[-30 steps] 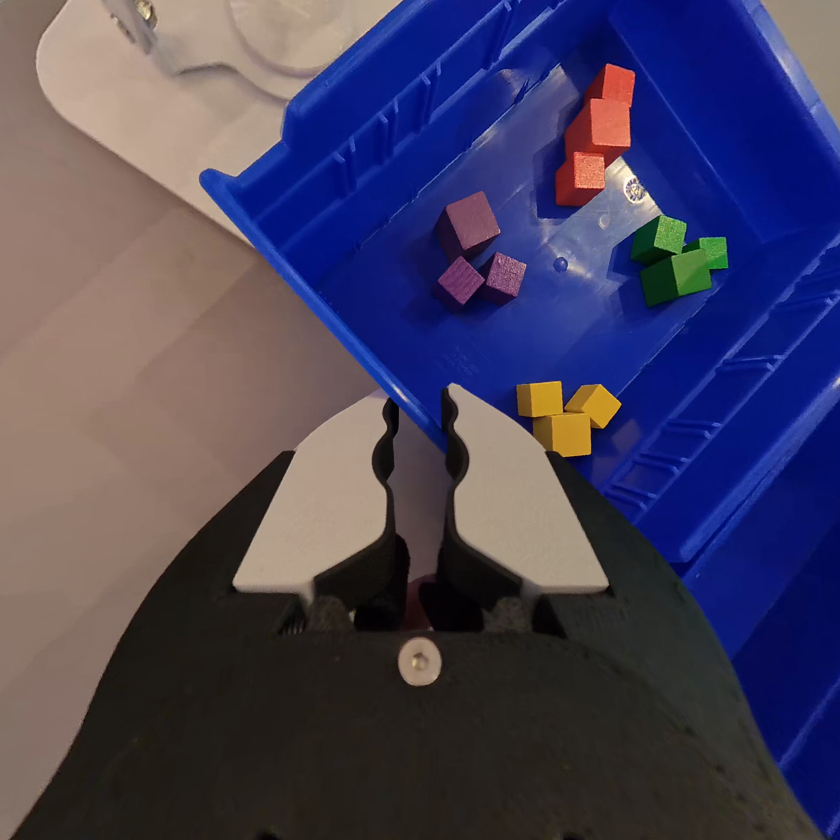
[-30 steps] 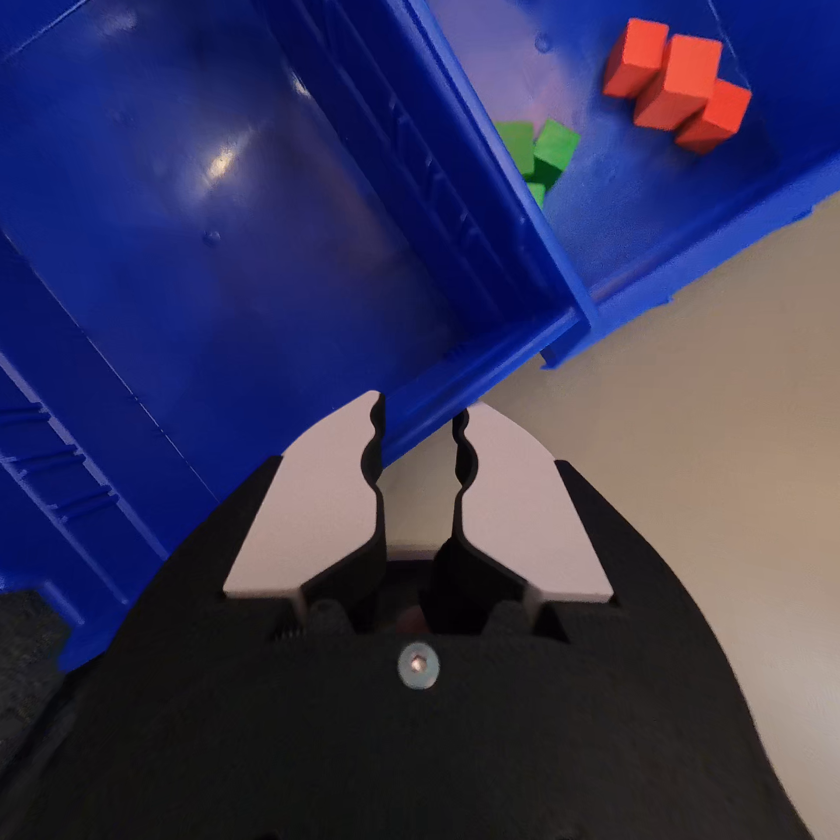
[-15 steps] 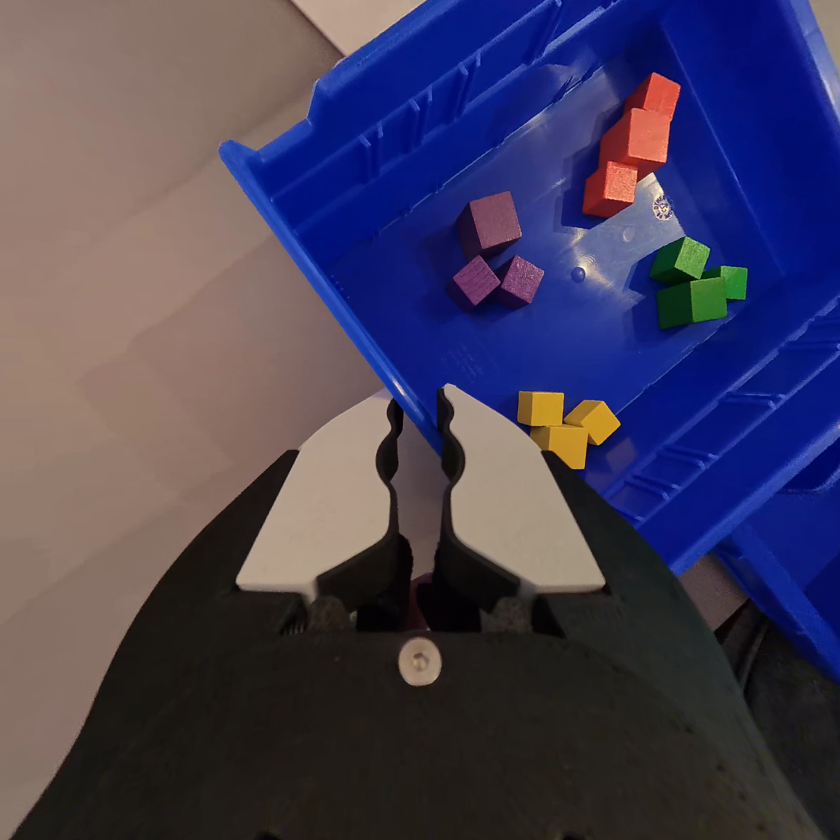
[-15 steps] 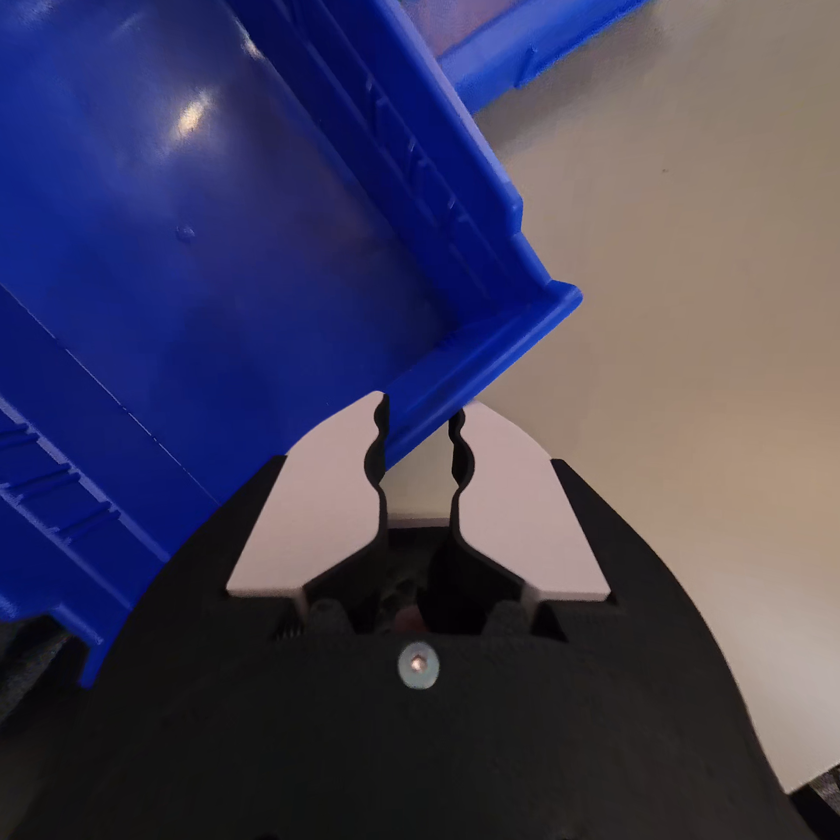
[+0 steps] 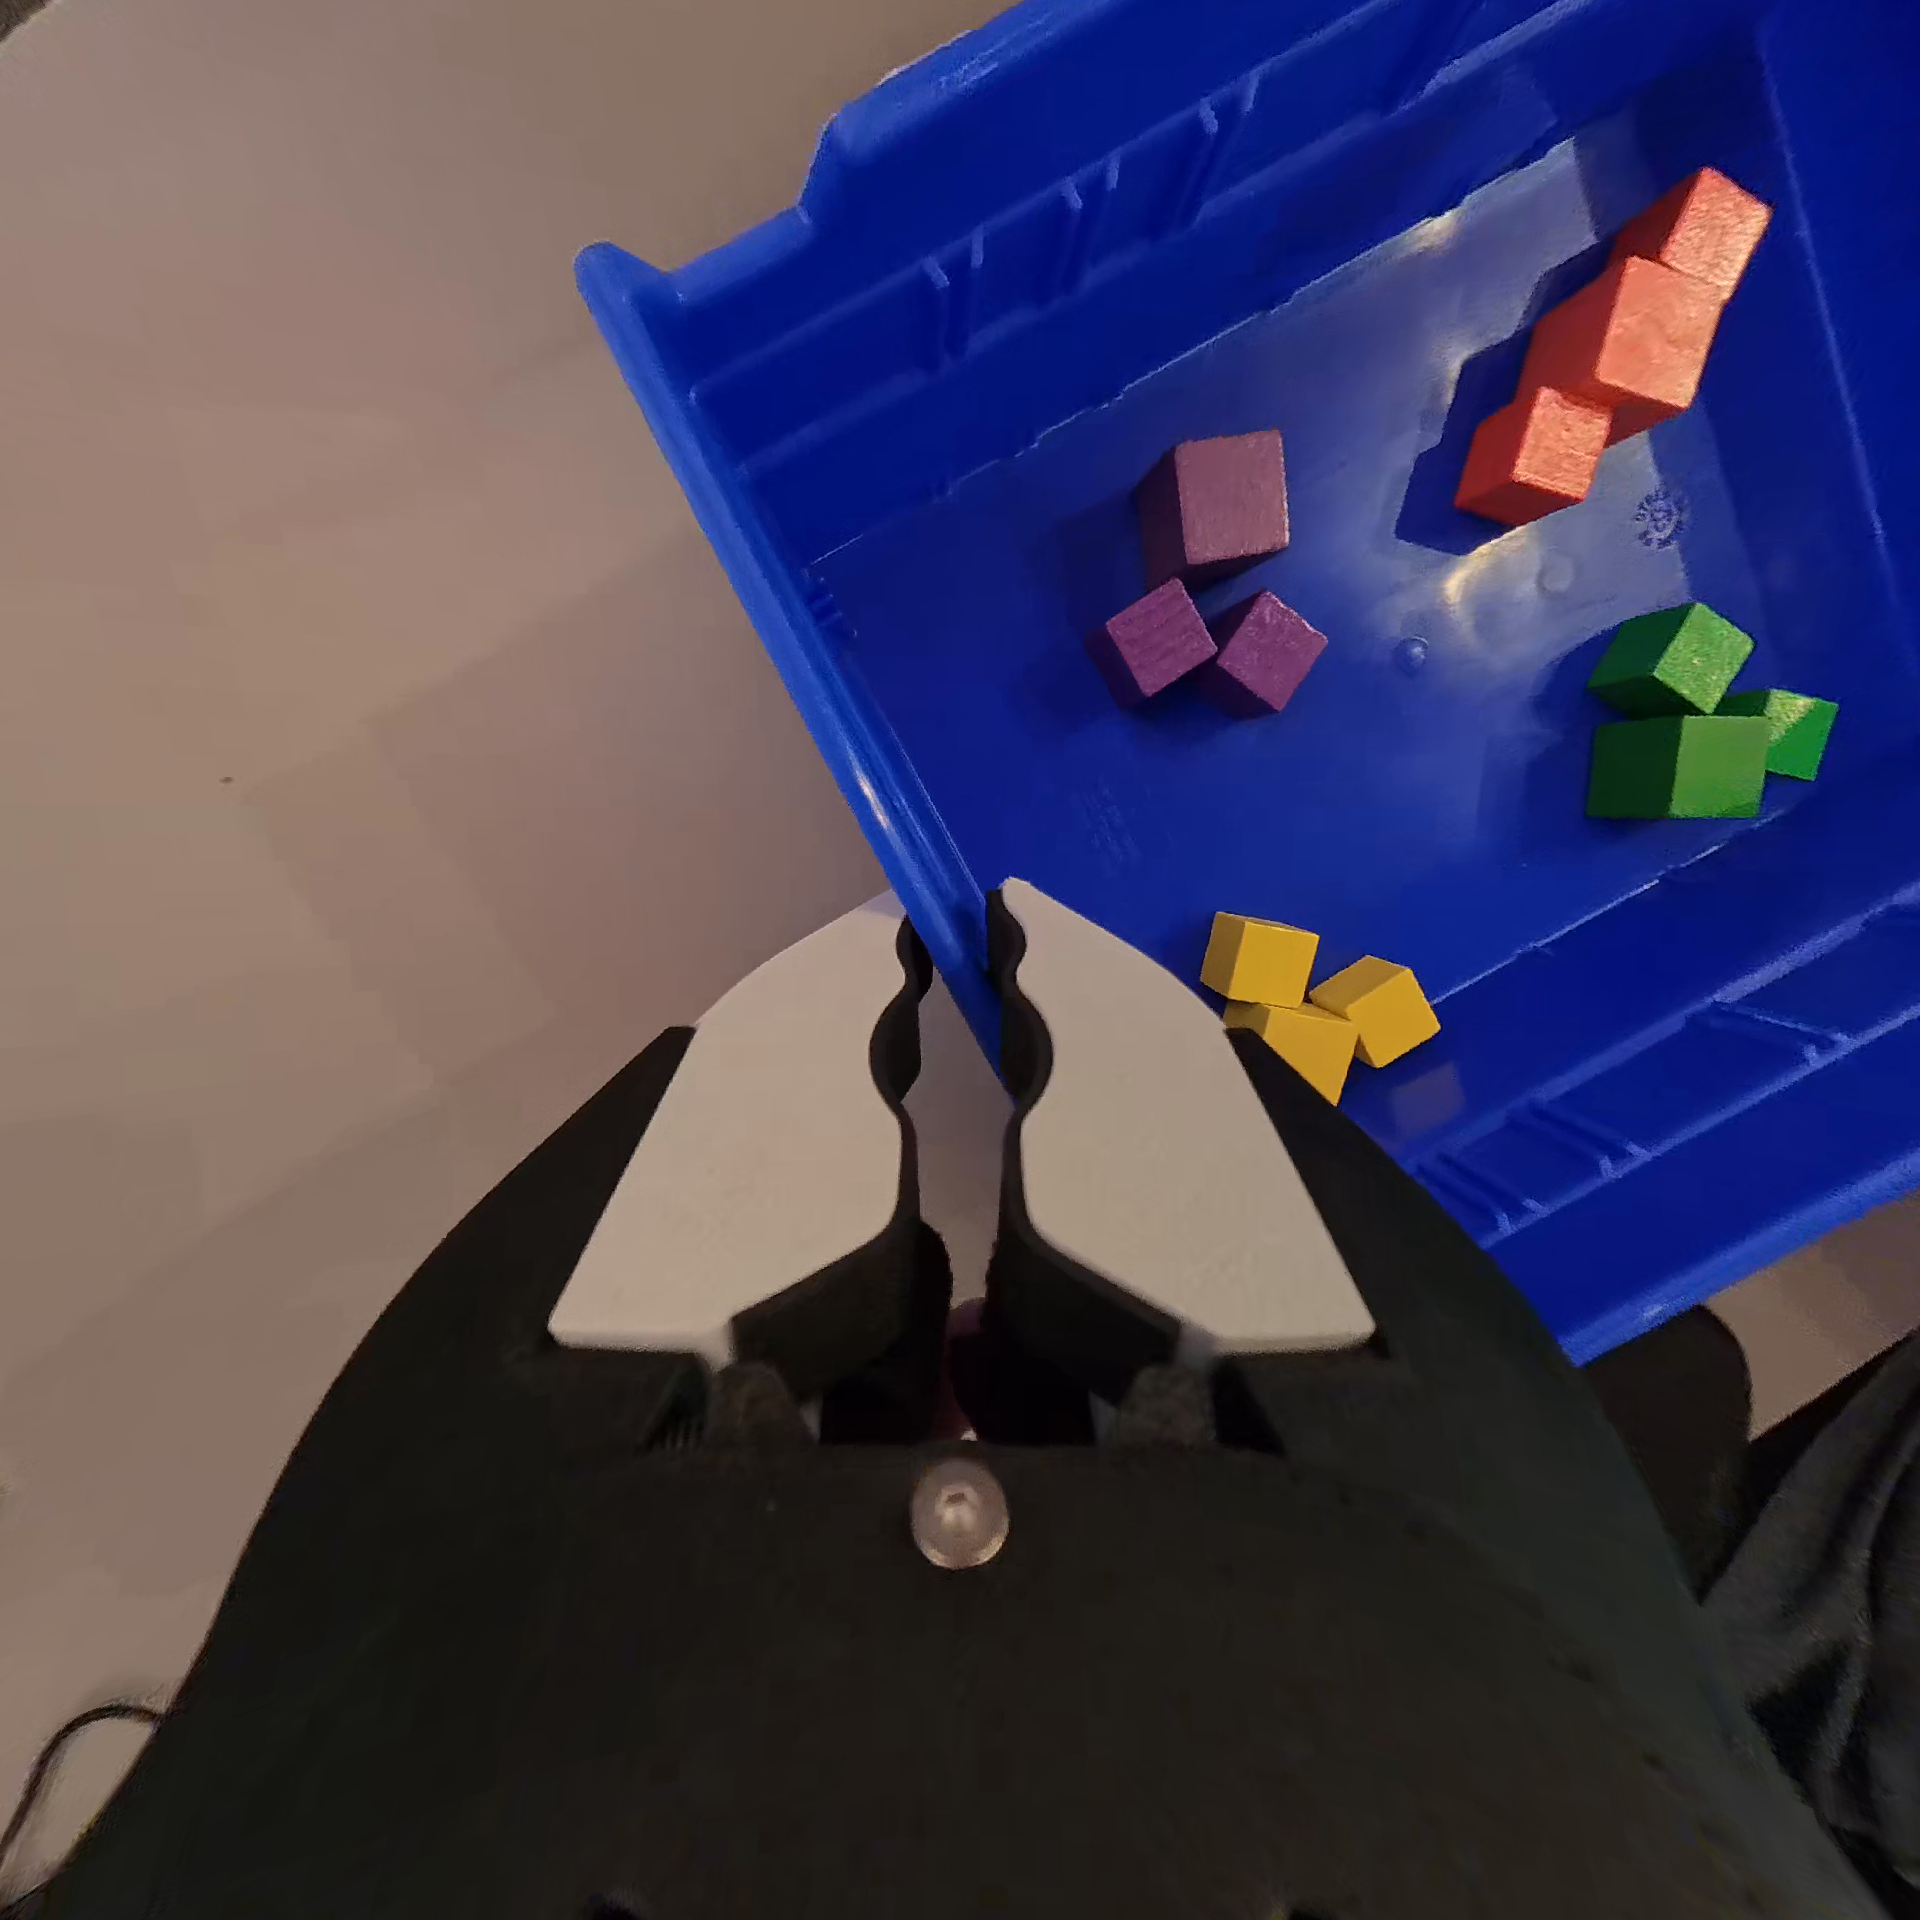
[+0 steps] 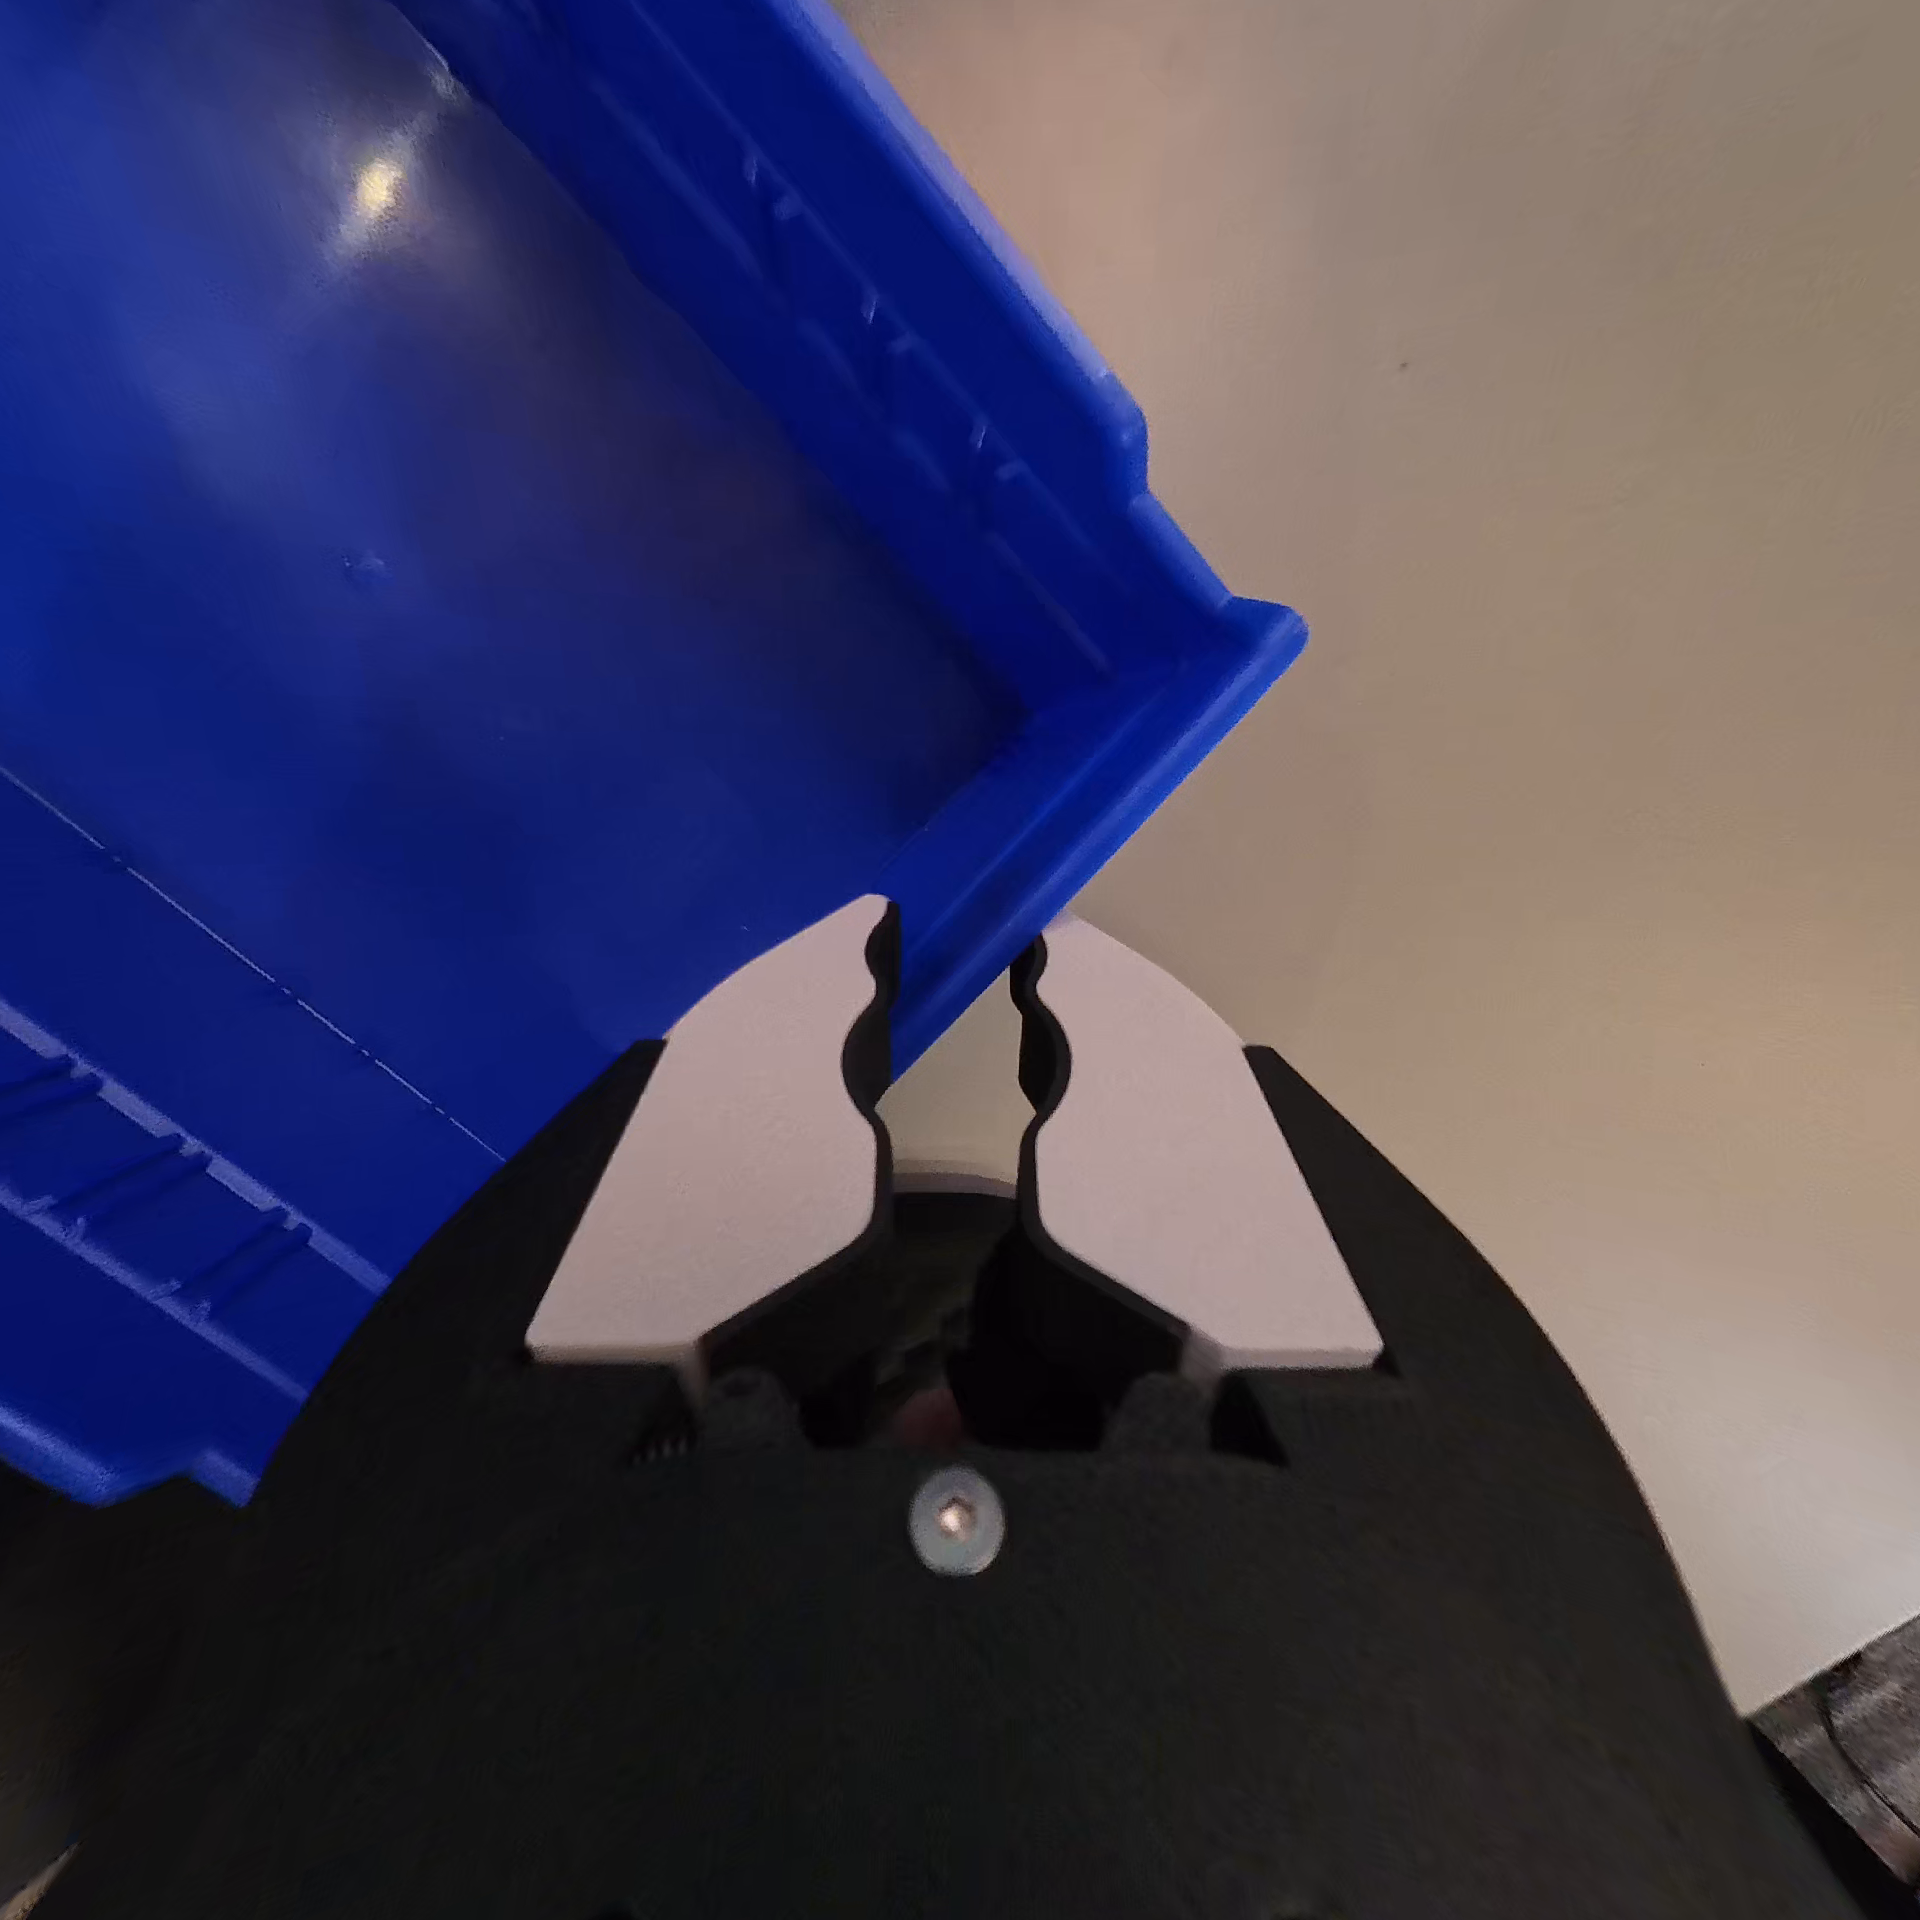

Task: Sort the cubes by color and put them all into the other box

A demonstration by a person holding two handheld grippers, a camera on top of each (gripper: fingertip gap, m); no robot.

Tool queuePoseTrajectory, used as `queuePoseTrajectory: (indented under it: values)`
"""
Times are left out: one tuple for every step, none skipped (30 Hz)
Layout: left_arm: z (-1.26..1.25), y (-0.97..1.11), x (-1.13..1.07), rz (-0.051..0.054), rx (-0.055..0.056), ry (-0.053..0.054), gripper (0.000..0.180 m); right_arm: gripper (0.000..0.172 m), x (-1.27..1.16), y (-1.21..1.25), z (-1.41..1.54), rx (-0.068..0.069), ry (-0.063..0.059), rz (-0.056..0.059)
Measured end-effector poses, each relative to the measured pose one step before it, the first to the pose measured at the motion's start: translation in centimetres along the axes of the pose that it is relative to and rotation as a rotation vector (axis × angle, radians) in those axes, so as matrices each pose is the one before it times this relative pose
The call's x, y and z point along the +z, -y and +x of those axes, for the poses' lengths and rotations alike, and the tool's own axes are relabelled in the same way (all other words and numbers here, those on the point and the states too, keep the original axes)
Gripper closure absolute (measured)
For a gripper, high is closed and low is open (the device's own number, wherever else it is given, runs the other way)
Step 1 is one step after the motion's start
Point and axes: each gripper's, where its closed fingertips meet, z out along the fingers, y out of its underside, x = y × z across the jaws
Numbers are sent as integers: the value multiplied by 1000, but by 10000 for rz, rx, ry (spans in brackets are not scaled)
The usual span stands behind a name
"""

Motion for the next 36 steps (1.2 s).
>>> queuePoseTrajectory:
  values:
    - [-532, -35, -61, -36, 24, 67, 171, 151, 36, -8, 308, -60, -20, -29]
    - [-436, -12, -35, -17, 20, -17, 171, 151, 38, 11, 339, -43, -10, -33]
    - [-321, 19, -23, -6, 4, -103, 171, 152, 66, 40, 394, -35, -26, -28]
    - [-263, 54, -11, -1, -1, -132, 171, 152, 57, 49, 364, -47, -9, -33]
    - [-283, 83, 7, 3, 34, -79, 171, 152, 64, 70, 307, -72, 22, -21]
    - [-317, 70, -9, -15, 17, -12, 172, 152, 95, 117, 368, -80, -12, -15]
    - [-322, 54, -12, -62, -19, 23, 172, 152, 99, 168, 461, -53, -67, -7]
    - [-348, 67, -10, -78, 28, 81, 172, 152, 91, 128, 370, -10, 12, -16]
    - [-396, 98, -2, -67, 139, 158, 172, 152, 92, 105, 319, -22, 57, -16]
    - [-414, 71, 22, -92, 213, 198, 172, 152, 90, 80, 406, -66, 17, -25]
    - [-380, 35, 0, -119, 190, 166, 172, 152, 79, 50, 463, -118, -26, -50]
    - [-308, 36, -3, -107, 63, 69, 172, 153, 84, 55, 504, -66, -19, -45]
    - [-213, 87, 13, -59, 3, -36, 172, 153, 99, 108, 546, 20, 4, -4]
    - [-139, 131, 39, 11, 84, -67, 172, 153, 98, 91, 445, 11, 64, -9]
    - [-90, 130, 31, 66, 30, -90, 172, 153, 52, -1, 315, -64, 42, -72]
    - [6, 91, 16, 55, -97, -155, 172, 152, 38, -15, 298, -38, -5, -111]
    - [54, 51, -2, 57, -121, -165, 173, 151, 2, -28, 184, 11, 19, -121]
    - [53, 18, -20, 77, -119, -133, 173, 149, -32, -57, 29, 2, 52, -115]
    - [34, 24, -11, 91, -114, -78, 173, 144, -70, -34, -58, 40, 46, -66]
    - [70, 42, -49, 111, -125, -57, 171, 143, -126, 49, -72, 87, 15, 16]
    - [155, 61, -82, 115, -135, -86, 168, 141, -137, 0, -116, 96, 5, 10]
    - [238, 55, -52, 91, -126, -122, 161, 139, -154, -91, -76, 54, -83, -24]
    - [281, 51, -36, 87, -156, -144, 156, 136, -191, -64, -105, 66, -113, 22]
    - [193, 56, -7, 91, -167, -95, 154, 134, -195, -30, -342, 98, 24, 64]
    - [155, 50, 28, 114, -128, -46, 150, 131, -178, -58, -391, 106, 35, 57]
    - [150, 14, 73, 95, -116, -55, 147, 129, -135, -176, -125, 123, -131, -16]
    - [84, -63, 88, 22, -121, -30, 146, 130, -77, -278, -126, 95, -117, -94]
    - [-89, -127, 81, -59, -139, 76, 145, 129, -11, -318, -237, 24, -54, -112]
    - [-89, -122, 109, -91, -57, 91, 146, 129, 35, -283, 38, 46, -227, -119]
    - [17, -149, 201, -127, 59, 53, 148, 130, 132, -323, 101, 77, -238, -158]
    - [-87, -230, 299, -185, 90, 131, 151, 133, 206, -351, -292, -19, 45, -177]
    - [-287, -237, 319, -206, 96, 265, 157, 135, 188, -203, -423, -37, 191, -47]
    - [-307, -233, 289, -205, 136, 259, 163, 134, 17, 89, -105, 159, 140, 139]
    - [-134, -173, 257, -168, 110, 109, 165, 138, -28, 48, 75, 175, 116, 115]
    - [-37, -49, 213, -97, 25, 35, 166, 150, -51, 29, 343, 86, -42, 80]
    - [-90, 116, 122, 18, -4, 44, 168, 153, 82, -61, 338, -69, -81, -12]
